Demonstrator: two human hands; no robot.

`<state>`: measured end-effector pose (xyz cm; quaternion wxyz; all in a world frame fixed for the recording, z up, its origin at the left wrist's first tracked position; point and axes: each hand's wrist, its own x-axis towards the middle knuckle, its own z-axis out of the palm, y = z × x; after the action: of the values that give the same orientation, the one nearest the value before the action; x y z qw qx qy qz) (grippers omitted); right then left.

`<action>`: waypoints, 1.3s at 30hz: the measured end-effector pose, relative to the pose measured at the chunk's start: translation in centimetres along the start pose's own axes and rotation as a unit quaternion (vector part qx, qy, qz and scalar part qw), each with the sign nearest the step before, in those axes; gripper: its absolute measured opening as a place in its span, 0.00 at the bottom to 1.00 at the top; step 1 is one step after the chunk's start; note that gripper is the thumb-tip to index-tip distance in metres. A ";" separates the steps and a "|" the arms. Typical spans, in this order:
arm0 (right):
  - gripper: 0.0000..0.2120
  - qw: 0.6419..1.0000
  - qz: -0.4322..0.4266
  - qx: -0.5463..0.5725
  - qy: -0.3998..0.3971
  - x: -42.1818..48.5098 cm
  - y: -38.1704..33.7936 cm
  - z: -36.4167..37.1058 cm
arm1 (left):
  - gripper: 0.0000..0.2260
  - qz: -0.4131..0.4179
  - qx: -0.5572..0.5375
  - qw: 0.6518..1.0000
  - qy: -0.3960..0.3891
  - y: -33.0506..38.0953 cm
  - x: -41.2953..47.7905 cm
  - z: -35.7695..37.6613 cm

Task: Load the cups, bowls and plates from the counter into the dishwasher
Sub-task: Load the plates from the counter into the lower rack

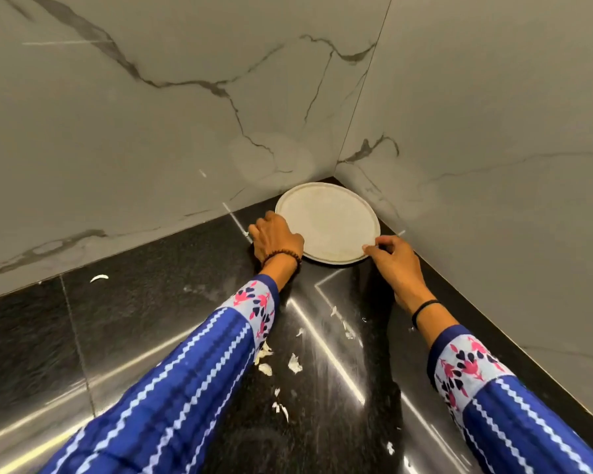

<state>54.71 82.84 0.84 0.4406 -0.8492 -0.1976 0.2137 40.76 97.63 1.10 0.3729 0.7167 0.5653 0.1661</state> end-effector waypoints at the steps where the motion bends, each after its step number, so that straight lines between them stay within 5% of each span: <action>1: 0.21 1.000 0.014 0.027 0.003 0.2 -0.3 0.1 | 0.22 -0.010 -0.003 1.000 0.000 0.0 0.3 0.1; 4: 0.22 0.989 0.070 0.128 0.037 0.6 -0.6 0.2 | 0.17 -0.020 -0.085 0.996 -0.008 -1.0 0.5 -0.2; 8: 0.10 0.963 0.132 0.232 0.034 -1.8 -1.0 -1.3 | 0.15 -0.003 -0.237 0.970 -0.050 -2.5 -2.8 -2.4; 11: 0.14 0.942 0.131 0.308 0.007 -5.9 -1.3 -2.9 | 0.16 -0.015 -0.290 0.955 -0.067 -3.8 -6.2 -4.8; 23: 0.05 0.962 0.131 0.237 0.031 -25.6 3.5 -7.1 | 0.12 -0.004 -0.294 0.953 -0.071 -7.7 -25.2 -12.7; 30: 0.07 0.971 0.098 0.218 -0.007 -36.4 7.6 -11.8 | 0.13 -0.020 -0.352 0.934 -0.062 -10.9 -34.0 -12.5; 39: 0.07 0.972 0.102 0.208 0.037 -43.9 13.0 -13.8 | 0.11 -0.034 -0.335 0.939 -0.076 -13.6 -41.9 -10.3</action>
<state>27.54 43.74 5.48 0.5903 -0.7621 -0.0446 0.2622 11.85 63.20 5.80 0.6387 0.5411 0.4711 0.2781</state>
